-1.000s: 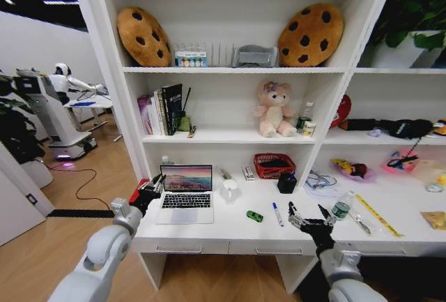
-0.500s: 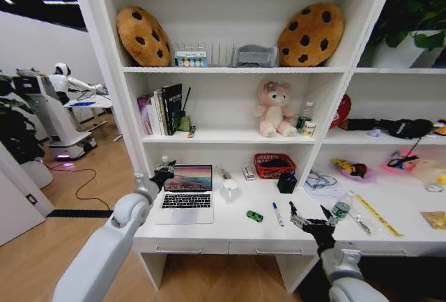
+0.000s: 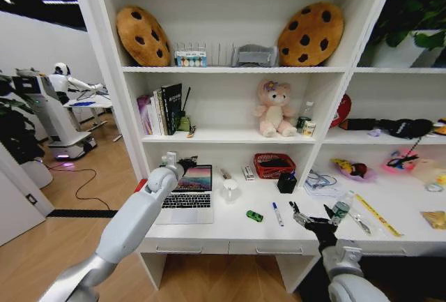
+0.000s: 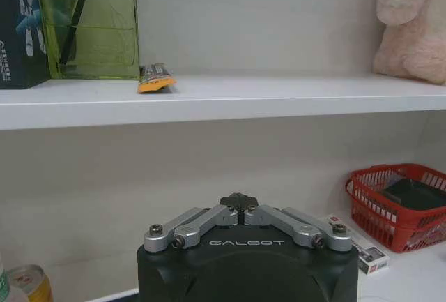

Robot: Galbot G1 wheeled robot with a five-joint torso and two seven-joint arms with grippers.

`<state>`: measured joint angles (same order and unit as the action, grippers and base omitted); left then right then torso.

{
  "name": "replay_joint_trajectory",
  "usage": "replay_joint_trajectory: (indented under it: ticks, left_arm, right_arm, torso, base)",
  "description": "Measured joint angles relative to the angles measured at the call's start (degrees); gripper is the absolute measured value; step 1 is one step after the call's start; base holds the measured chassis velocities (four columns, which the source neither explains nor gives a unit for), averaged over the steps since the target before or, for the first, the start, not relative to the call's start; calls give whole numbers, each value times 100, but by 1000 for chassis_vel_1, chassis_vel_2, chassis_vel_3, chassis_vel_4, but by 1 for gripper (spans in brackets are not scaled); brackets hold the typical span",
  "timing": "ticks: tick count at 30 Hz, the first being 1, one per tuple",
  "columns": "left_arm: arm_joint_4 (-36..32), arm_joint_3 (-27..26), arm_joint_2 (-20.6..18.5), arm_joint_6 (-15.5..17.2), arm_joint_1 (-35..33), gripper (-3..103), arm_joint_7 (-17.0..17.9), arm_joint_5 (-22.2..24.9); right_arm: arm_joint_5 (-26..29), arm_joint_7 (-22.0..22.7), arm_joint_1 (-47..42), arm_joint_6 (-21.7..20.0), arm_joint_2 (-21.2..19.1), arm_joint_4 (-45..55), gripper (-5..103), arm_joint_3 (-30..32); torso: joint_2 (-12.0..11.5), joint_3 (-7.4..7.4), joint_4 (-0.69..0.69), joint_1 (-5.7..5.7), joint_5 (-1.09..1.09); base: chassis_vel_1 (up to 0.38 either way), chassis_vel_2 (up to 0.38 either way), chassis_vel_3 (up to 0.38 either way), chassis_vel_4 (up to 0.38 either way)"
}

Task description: Organize the objects on the table.

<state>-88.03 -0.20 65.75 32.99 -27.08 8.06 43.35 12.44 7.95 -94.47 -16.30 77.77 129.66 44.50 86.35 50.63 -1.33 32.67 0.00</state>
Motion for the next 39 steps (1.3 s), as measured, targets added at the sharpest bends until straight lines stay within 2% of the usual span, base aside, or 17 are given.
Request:
replay_joint_trajectory:
  ticks: [6, 9, 15, 22, 27, 30, 39]
  left_arm:
    - [391, 14, 107, -12, 246, 0, -272, -411]
    - [699, -20, 168, 104, 348, 0, -463, -597]
    - [802, -95, 155, 333, 335, 0, -538, -720]
    - [1033, -184, 162, 440, 356, 0, -598, -861]
    - [1215, -206, 167, 449, 405, 0, -679, -928]
    - [1359, -241, 194, 329, 425, 0, -844, -1066]
    - [1404, -259, 201, 294, 414, 0, -922, -1137]
  right_arm:
    - [-7, 13, 29, 8, 2, -46, 100, -14]
    - [-48, 15, 16, 65, 13, -65, 100, -40]
    - [-44, 34, 45, 69, -3, -76, 100, -32]
    - [-68, 42, 51, 84, 6, -99, 100, -85]
    - [-76, 42, 45, 85, 5, -98, 100, -90]
    - [-80, 42, 30, 91, 0, -96, 100, -88]
    - [-83, 41, 18, 93, -8, -73, 100, -102]
  torso:
    - [0, 0, 0, 0, 1]
    - [0, 0, -1, 0, 0]
    - [0, 0, 0, -1, -1]
    - [0, 0, 0, -1, -1]
    - [0, 0, 0, -1, 0]
    - [1, 0, 0, -1, 0]
    - [1, 0, -1, -1, 0]
  base:
    - [0, 0, 0, 0]
    - [0, 0, 0, 0]
    - [0, 0, 0, 0]
    - [0, 0, 0, 0]
    - [0, 0, 0, 0]
    - [0, 0, 0, 0]
    - [0, 0, 0, 0]
